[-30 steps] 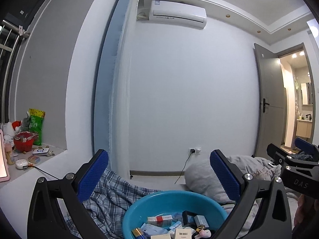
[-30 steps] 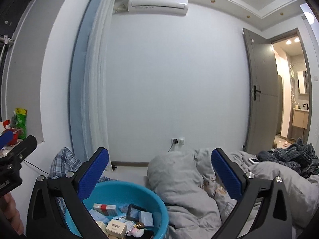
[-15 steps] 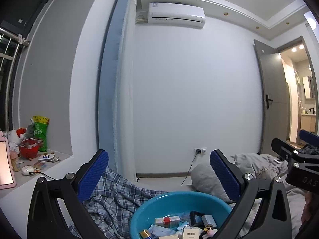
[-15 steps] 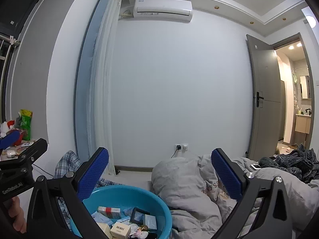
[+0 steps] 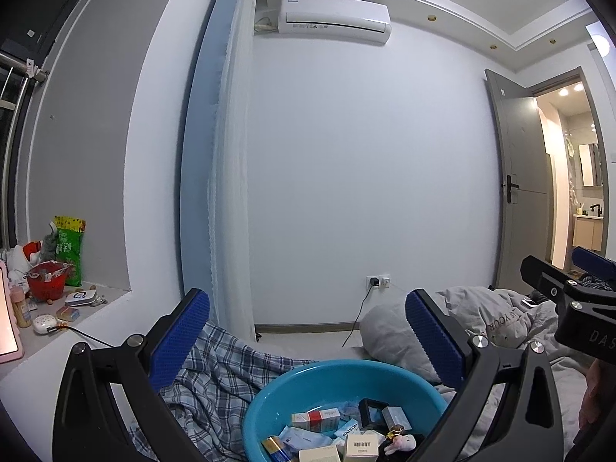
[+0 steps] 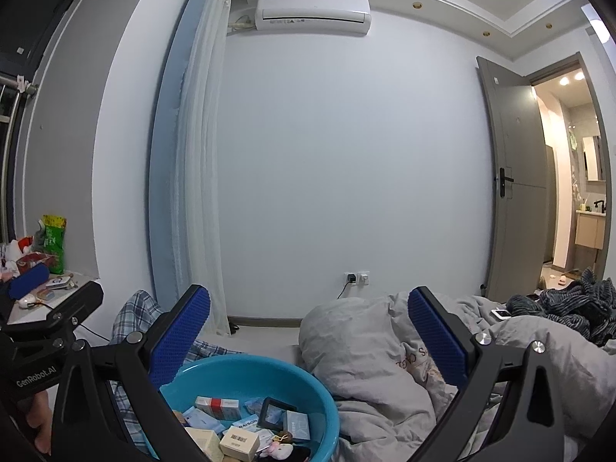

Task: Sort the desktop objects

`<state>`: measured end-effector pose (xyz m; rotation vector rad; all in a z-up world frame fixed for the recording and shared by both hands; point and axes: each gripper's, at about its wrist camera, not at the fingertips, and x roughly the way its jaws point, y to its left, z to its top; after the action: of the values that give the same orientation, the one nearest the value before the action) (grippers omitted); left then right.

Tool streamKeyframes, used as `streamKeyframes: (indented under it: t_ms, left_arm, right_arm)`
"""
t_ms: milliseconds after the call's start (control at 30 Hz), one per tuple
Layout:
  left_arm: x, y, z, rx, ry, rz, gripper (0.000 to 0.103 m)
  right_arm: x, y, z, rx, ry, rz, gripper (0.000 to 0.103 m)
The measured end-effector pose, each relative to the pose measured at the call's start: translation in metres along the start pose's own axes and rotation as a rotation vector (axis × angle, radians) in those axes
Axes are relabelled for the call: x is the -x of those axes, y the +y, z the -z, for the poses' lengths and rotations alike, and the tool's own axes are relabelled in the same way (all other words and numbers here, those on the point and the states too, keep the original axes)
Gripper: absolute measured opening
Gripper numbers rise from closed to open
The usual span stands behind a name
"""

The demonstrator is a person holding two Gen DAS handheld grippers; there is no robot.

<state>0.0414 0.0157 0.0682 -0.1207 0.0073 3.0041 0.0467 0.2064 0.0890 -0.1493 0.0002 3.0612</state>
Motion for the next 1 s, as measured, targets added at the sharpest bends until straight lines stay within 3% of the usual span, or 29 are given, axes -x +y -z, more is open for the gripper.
streamKeyframes:
  t_ms: [233, 367, 1000]
  left_arm:
    - [-0.0010, -0.0030, 0.0018, -0.013, 0.001, 0.003, 0.103]
    - [-0.0037, -0.0047, 0.0022, -0.018, 0.025, 0.050, 0.103]
    - [-0.0018, -0.0056, 0.0019, -0.013, 0.019, 0.040, 0.103]
  right_arm:
    - [-0.0006, -0.0002, 0.0009, 0.003, 0.005, -0.002, 0.102]
    - [-0.0011, 0.0006, 0.0011, 0.010, 0.010, -0.002, 0.102]
    - [-0.0040, 0.0019, 0.0009, 0.009, 0.035, -0.015, 0.102]
